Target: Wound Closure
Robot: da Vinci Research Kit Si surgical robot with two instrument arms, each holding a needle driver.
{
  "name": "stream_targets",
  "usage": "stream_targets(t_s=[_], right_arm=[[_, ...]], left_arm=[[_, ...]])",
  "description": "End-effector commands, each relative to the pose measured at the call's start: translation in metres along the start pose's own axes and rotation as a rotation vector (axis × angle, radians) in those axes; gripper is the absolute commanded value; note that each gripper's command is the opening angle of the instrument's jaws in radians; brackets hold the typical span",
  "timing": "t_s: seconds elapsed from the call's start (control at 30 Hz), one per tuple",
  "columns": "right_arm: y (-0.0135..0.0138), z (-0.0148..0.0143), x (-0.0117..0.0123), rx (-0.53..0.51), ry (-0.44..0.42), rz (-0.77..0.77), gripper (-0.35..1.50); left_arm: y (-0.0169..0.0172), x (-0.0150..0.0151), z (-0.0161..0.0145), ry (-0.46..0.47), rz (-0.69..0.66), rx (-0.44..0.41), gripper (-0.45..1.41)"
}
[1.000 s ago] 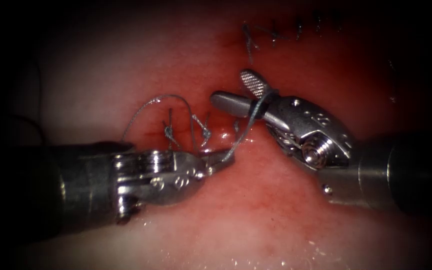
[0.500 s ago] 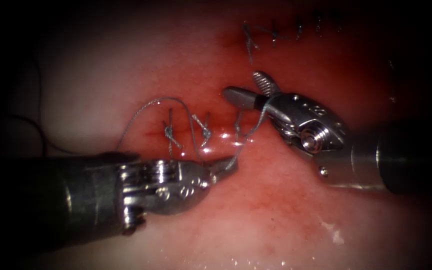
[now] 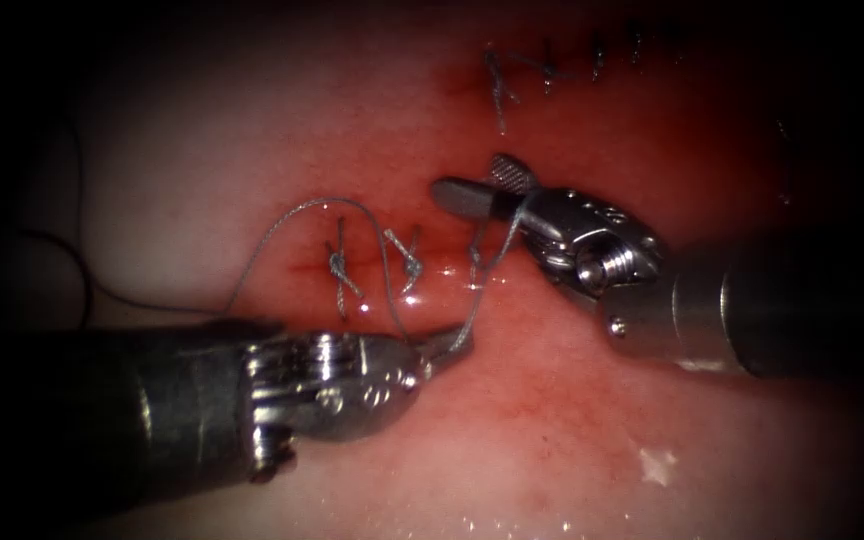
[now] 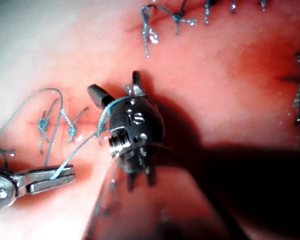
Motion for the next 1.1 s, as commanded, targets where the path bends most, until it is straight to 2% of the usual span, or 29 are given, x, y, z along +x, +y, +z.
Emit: stream_targets(t_s=[0.03, 0.23, 0.27, 0.3, 0.33, 0.37, 0.43, 0.67, 0.97, 1.1], right_arm=[[-0.0004, 0.0006, -0.0007, 0.007, -0.010, -0.003, 1.01], [-0.0005, 0.0004, -0.0009, 0.021, -0.025, -0.007, 0.91], [-0.0005, 0.0003, -0.0010, 0.024, -0.026, -0.008, 0.69], [-0.0005, 0.0003, -0.0010, 0.014, -0.027, -0.008, 0.32], [-0.0004, 0.0002, -0.0011, -0.008, -0.031, -0.009, -0.20], [-0.0004, 0.0001, -0.0012, -0.030, -0.041, -0.005, -0.35], [-0.0004, 0.0000, -0.0013, -0.093, -0.065, -0.014, -0.35], [-0.0009, -0.0005, -0.0007, -0.082, -0.027, -0.059, -0.35], [-0.0027, -0.0035, 0.0017, 0.003, 0.135, -0.148, -0.35], [-0.0036, -0.0050, 0.0021, 0.024, 0.193, -0.199, -0.35]], left_arm=[[0.0000, 0.0002, 0.0007, 0.003, 0.001, -0.002, -0.45], [-0.0005, -0.0004, 0.0008, 0.003, 0.004, -0.008, -0.45], [-0.0006, -0.0005, 0.0009, 0.003, 0.004, -0.008, -0.45], [-0.0007, -0.0005, 0.0009, 0.004, 0.005, -0.009, -0.45], [-0.0007, -0.0005, 0.0009, 0.004, 0.005, -0.009, -0.45], [-0.0007, -0.0006, 0.0010, 0.003, 0.005, -0.011, -0.45], [-0.0008, -0.0006, 0.0009, 0.002, 0.006, -0.014, -0.45], [-0.0019, -0.0011, 0.0008, -0.009, 0.004, -0.043, -0.45], [-0.0073, -0.0030, 0.0006, -0.018, 0.002, -0.082, -0.45], [-0.0111, -0.0046, 0.0010, -0.067, -0.010, -0.075, -0.45]])
